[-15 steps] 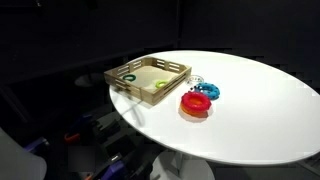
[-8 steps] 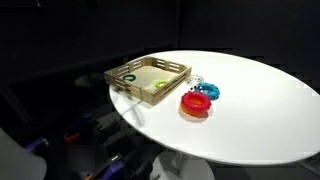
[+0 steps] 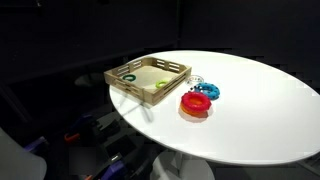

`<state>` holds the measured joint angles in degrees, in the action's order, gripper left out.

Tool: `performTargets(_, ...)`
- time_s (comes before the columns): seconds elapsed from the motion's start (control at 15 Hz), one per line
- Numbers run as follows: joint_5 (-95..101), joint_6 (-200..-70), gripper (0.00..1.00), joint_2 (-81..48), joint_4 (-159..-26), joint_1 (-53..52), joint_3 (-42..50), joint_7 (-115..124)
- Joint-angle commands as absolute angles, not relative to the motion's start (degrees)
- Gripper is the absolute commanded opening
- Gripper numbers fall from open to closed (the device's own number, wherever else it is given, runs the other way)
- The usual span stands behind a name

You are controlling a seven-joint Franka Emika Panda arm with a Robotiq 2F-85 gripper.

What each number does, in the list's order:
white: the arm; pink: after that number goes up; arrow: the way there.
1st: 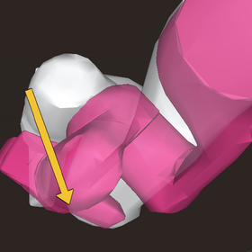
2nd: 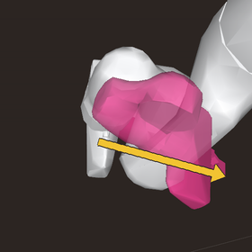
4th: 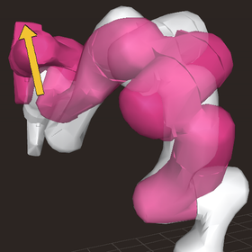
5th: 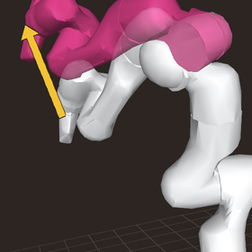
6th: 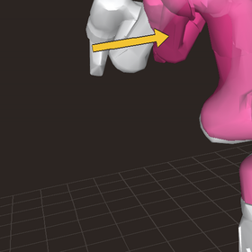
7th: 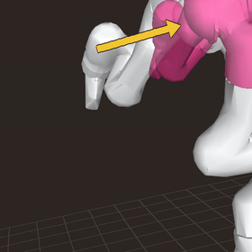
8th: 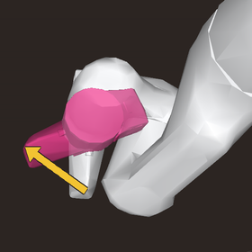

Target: Remove the dark green ring from the wooden tray and stack it on top of the red ring that is on the table

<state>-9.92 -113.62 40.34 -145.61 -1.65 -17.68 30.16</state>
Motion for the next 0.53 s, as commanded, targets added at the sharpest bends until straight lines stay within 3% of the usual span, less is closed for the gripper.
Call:
performTargets(0.0, -8.27, -114.58, 1.00, 34.93, -140.83, -0.78, -16.15, 28.91)
performTargets(0.47, -6.13, -116.32, 1.00, 24.23, -135.77, -2.16, -13.11, 22.05)
